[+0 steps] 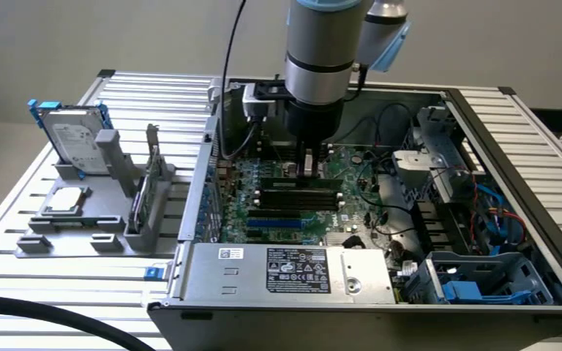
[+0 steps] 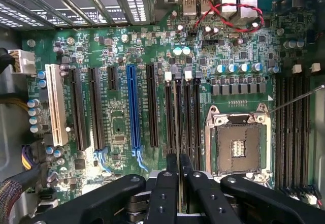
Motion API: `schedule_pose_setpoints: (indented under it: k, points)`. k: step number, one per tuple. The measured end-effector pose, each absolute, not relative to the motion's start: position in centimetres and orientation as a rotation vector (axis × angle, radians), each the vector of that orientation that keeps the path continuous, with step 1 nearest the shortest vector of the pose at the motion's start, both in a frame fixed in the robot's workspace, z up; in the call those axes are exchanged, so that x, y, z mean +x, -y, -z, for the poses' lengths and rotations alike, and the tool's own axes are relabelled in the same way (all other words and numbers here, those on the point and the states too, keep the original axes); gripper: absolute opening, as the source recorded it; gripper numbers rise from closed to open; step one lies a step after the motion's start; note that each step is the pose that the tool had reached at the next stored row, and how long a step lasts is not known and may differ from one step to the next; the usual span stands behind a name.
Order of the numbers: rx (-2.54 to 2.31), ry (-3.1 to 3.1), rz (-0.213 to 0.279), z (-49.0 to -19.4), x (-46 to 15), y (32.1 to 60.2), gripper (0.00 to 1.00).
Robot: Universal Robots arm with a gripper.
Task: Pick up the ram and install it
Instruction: 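Insert the ram into the slot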
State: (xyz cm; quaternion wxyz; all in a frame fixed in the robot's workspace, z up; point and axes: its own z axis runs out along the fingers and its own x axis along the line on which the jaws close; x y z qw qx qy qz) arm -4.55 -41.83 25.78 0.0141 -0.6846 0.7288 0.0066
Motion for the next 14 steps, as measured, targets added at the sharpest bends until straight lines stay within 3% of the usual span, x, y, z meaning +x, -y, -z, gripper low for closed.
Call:
schedule_pose_setpoints:
  k: [14]
  points:
    - [-2.131,-2.264,-0.014,-23.3,-4.5,41.8,0.14]
